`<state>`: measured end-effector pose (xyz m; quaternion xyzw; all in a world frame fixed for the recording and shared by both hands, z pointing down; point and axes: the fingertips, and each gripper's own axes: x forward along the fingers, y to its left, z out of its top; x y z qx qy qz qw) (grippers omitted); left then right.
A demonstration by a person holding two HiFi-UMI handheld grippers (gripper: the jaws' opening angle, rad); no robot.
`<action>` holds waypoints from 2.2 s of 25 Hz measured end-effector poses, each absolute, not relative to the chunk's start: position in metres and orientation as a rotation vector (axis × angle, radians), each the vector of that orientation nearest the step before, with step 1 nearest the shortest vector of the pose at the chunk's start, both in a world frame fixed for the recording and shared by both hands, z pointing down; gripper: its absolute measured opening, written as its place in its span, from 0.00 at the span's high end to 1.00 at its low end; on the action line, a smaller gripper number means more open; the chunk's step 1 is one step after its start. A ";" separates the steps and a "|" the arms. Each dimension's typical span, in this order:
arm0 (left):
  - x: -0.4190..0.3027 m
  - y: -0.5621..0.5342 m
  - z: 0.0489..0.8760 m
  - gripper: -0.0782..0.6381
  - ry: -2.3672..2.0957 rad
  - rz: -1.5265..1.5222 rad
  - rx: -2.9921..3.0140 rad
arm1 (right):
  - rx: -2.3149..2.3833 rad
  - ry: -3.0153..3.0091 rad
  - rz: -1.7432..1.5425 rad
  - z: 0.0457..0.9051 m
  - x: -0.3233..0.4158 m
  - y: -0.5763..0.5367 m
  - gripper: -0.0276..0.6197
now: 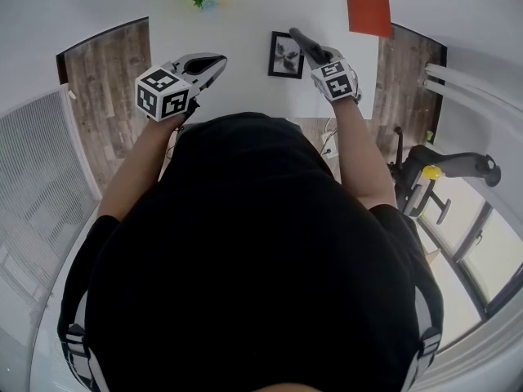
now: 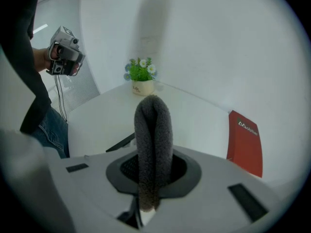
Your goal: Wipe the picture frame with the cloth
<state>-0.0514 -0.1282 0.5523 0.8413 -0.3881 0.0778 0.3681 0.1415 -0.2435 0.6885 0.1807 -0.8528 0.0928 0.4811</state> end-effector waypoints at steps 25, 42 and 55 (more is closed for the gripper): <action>-0.054 -0.139 0.570 0.88 -1.086 0.171 2.051 | 0.281 -1.994 0.006 0.721 0.128 -0.292 0.89; -0.052 -0.127 0.568 0.88 -1.057 0.190 2.077 | 0.229 -1.958 0.059 0.740 0.141 -0.241 0.89; -0.048 -0.116 0.567 0.88 -1.019 0.210 2.101 | 0.202 -1.935 0.088 0.750 0.149 -0.205 0.89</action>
